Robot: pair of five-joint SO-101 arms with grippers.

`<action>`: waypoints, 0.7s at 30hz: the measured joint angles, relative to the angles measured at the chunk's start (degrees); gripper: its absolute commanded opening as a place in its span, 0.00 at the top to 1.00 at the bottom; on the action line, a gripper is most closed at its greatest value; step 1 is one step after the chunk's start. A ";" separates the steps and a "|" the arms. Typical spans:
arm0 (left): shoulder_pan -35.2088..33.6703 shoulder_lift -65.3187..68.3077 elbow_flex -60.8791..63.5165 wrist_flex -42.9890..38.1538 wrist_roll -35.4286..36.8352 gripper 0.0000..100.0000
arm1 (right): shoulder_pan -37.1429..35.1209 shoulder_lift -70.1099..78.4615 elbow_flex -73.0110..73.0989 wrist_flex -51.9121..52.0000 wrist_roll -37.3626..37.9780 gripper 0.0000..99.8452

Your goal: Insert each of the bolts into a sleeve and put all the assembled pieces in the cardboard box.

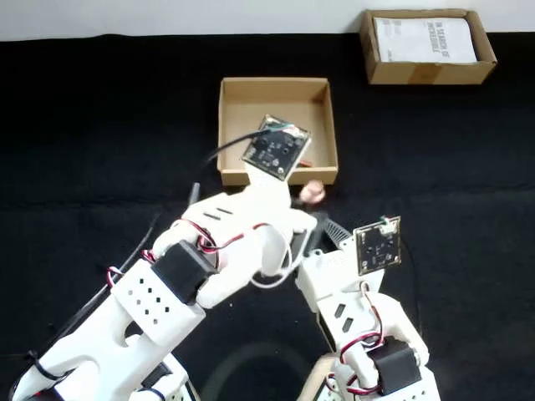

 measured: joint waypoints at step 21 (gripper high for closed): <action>0.09 -8.18 -25.93 37.27 -9.41 1.00 | 7.38 12.31 -11.69 0.00 2.20 0.99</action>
